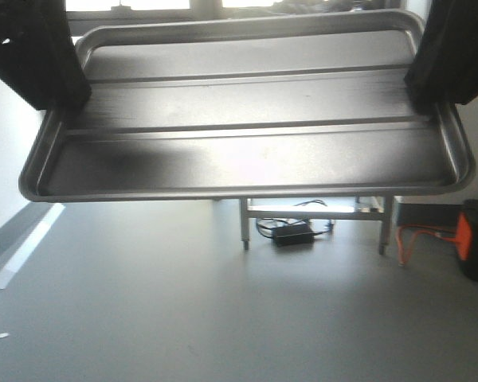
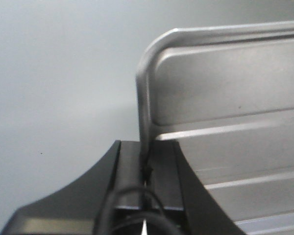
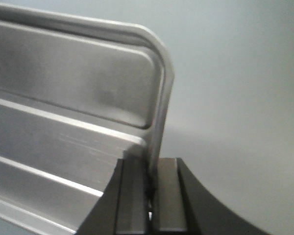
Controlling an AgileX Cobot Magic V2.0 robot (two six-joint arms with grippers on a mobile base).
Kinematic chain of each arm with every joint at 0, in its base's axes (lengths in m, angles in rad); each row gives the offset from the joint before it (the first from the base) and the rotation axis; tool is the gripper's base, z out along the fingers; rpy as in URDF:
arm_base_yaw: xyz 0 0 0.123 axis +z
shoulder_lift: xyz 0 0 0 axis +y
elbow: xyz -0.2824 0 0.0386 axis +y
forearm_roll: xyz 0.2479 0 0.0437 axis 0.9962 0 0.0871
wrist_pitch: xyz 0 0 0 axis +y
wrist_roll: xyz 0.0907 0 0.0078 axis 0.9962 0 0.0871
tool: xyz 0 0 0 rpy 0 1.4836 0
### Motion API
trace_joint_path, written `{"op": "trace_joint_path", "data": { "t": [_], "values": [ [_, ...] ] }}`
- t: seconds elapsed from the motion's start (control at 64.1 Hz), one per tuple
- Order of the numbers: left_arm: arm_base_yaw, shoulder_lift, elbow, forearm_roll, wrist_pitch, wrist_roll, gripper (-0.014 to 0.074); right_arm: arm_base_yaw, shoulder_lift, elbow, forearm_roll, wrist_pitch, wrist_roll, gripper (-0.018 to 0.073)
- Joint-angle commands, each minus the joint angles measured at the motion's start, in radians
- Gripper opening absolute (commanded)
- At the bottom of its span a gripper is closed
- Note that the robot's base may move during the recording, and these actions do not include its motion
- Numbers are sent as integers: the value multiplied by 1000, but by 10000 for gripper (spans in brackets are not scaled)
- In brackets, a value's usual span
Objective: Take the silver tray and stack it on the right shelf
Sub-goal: 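Hold the tray level with both grippers while the base drives to another shelf, then carry the tray over the larger silver tray on the shelf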
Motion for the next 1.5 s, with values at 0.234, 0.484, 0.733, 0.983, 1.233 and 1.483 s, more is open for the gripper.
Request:
{"op": "trace_joint_path", "data": {
  "t": [0.234,0.484,0.733,0.983,1.233,1.483],
  "values": [
    [-7,-28,-29,20,0,24,-102,-6,-27,-30,-46,-56,-20,56],
    [-7,-28,-29,20,0,24,-102,-6,-27,-30,-46,-56,-20,56],
    [-7,-28,-29,18,0,24,-102,-6,-27,-30,-46,-56,-20,56],
    [-7,-28,-29,12,0,24,-102,-6,-27,-30,-46,-56,-20,56],
    [-7,-28,-29,8,0,24,-102,-6,-27,-30,-46,-56,-20,56],
    [-7,-28,-29,3,0,24,-102,-6,-27,-30,-46,-56,-20,56]
  ]
}}
